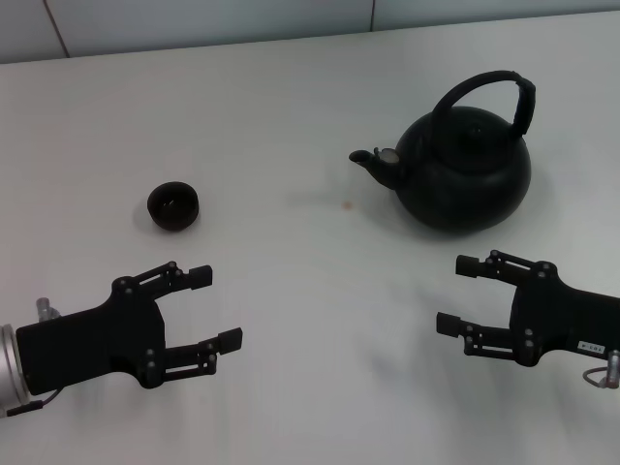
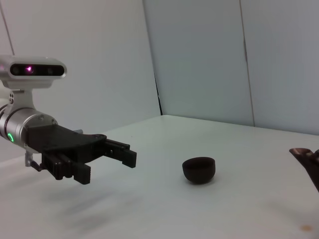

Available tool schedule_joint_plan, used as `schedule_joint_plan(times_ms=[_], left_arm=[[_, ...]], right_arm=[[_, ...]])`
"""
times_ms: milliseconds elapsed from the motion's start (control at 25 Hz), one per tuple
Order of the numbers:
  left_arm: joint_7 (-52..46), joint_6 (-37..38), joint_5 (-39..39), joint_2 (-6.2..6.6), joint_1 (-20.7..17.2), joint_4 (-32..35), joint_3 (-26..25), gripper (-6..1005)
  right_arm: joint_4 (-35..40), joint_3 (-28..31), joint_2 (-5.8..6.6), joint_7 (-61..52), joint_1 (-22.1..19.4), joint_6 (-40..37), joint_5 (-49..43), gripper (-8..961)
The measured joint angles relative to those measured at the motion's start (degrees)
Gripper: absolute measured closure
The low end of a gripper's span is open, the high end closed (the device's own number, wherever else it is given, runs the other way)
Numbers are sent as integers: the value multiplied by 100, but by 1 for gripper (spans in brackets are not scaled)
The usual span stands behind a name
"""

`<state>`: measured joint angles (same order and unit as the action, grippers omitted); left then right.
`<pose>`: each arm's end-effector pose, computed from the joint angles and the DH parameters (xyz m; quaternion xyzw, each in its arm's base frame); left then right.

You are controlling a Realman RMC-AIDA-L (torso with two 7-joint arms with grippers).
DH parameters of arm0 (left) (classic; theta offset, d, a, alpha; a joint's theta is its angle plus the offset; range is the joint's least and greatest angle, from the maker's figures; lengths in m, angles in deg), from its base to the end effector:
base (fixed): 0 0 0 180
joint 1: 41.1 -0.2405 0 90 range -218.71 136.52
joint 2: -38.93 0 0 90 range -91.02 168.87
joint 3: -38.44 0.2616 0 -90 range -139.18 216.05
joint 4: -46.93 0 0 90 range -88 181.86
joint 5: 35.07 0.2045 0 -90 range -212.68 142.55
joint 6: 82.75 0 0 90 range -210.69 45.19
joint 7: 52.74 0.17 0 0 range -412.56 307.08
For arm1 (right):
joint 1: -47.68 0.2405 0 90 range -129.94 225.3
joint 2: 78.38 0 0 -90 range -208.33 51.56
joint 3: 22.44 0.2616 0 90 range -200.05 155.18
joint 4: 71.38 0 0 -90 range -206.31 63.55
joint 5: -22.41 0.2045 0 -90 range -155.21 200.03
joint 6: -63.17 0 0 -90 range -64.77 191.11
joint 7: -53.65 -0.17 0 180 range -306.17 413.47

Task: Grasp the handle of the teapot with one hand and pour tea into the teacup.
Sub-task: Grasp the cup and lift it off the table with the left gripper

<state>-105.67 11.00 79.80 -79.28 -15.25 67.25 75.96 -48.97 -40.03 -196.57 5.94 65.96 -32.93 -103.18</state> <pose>-0.2778 0.2704 -0.0630 -0.9428 -0.1398 -0.2857 0.1002 0.3282 0.2401 -0.0355 -0.9184 0.1867 0.2816 0.2058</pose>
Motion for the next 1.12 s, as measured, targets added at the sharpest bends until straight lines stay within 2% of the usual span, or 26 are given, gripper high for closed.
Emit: schedule_joint_plan(times_ms=[1000,1120], left_arm=[[3,-51,0,-19,18,-19,-3,141],[4,38,-318,-27,-8,-88,-8,142]], right_arm=[[0,13,15,-2,35,9,-19,144],[0,15,15,-2,33,12,-18,143]])
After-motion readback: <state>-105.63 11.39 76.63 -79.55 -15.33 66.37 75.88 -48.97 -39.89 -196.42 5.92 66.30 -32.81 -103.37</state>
